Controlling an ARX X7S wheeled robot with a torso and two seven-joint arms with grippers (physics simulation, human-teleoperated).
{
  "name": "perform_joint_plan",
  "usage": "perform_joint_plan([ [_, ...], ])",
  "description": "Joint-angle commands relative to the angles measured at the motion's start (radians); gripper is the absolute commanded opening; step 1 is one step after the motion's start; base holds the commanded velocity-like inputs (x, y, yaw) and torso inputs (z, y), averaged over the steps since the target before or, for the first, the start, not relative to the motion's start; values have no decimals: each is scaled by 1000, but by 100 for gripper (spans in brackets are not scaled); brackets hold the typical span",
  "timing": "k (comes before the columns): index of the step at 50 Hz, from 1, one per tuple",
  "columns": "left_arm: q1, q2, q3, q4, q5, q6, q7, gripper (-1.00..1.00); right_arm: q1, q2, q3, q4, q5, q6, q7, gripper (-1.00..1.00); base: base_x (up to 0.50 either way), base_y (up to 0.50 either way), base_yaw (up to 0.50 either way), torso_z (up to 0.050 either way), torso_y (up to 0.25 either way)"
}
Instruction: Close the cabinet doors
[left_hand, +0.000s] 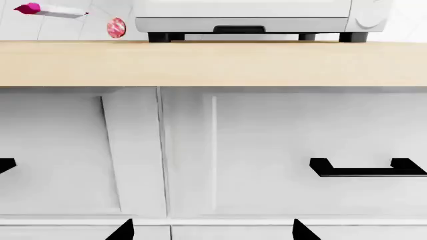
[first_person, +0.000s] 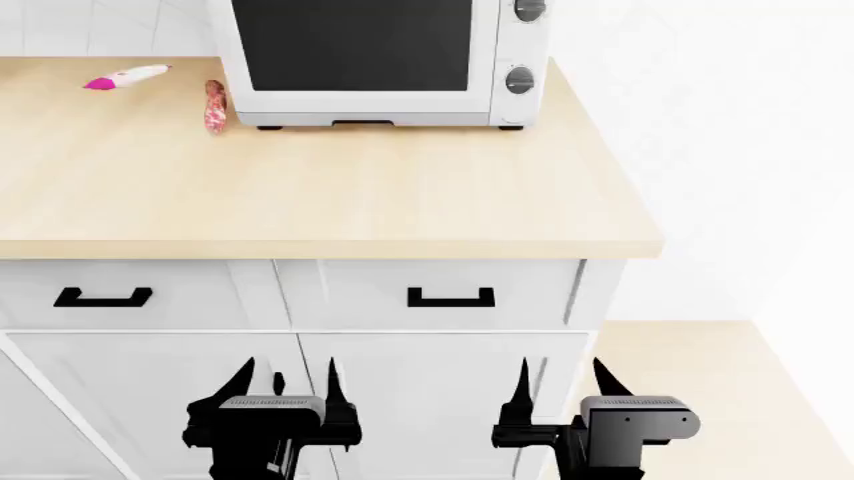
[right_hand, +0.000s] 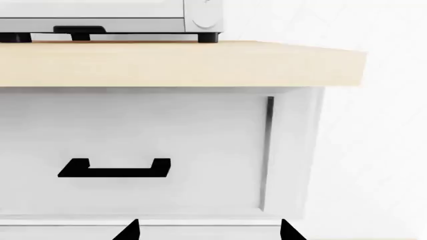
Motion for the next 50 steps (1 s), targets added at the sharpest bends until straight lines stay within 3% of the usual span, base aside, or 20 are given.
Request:
perform_joint_plan([
  [1, -3, -16, 19, -7, -16, 11, -18, 100, 1, 15, -23, 7, 11, -4, 21, 100, 0, 0, 0, 0, 0],
  [16, -8, -54, 66, -8, -91, 8, -42, 100, 0, 55, -83, 10, 67, 1, 34, 100, 0, 0, 0, 2, 0],
  [44, -14, -96, 114, 18, -145, -22, -60, 100, 1, 90, -121, -10, 102, 12, 76, 100, 0, 0, 0, 50, 0],
  [50, -9, -113, 126, 83, -141, -44, -72, 100, -8, 106, -121, -91, 135, 88, 80, 100, 0, 0, 0, 50, 0],
])
